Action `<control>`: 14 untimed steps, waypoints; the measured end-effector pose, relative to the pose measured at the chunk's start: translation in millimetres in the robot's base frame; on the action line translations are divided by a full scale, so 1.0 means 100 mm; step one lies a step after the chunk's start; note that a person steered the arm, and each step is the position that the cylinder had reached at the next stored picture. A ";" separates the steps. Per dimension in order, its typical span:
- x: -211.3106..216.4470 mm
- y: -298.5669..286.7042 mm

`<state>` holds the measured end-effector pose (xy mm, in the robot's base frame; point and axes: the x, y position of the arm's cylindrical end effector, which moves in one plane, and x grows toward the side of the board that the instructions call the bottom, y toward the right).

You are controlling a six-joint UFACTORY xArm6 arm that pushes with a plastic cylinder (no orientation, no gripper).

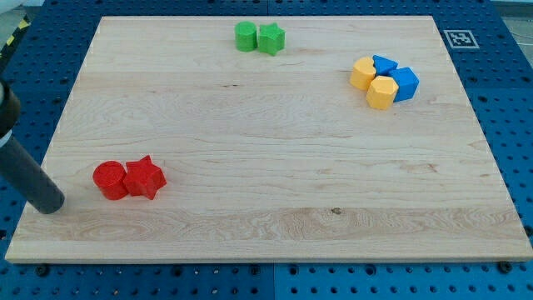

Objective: Push the red blocks towards right

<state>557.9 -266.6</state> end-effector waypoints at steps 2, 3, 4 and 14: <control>-0.09 0.13; -0.09 0.38; -0.09 0.45; -0.25 0.82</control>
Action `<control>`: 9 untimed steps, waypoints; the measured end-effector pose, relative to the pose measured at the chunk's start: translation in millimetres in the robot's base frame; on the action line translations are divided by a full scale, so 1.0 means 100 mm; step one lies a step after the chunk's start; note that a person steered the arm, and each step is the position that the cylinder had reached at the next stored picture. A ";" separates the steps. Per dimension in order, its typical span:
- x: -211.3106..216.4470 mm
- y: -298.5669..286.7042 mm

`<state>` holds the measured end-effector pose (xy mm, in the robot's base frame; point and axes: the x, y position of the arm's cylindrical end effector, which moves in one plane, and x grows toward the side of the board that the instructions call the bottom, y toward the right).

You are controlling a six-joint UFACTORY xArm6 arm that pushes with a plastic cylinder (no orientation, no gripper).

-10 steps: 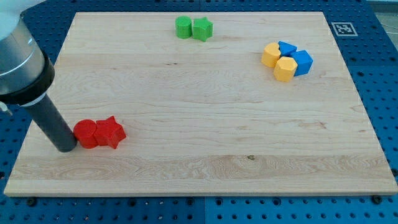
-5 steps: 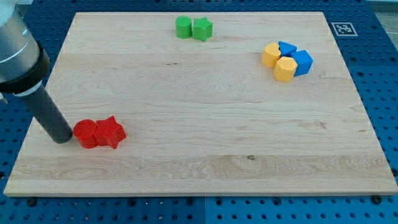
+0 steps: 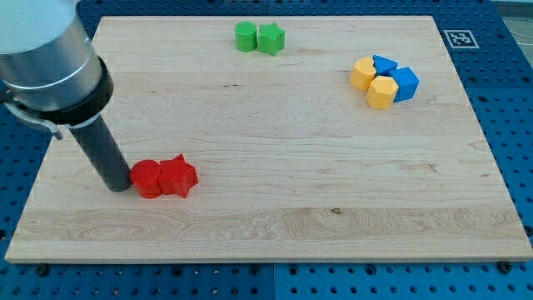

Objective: Push the red blocks towards right

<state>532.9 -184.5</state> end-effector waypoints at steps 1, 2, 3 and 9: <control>0.00 0.11; 0.00 0.20; 0.00 0.32; 0.00 0.62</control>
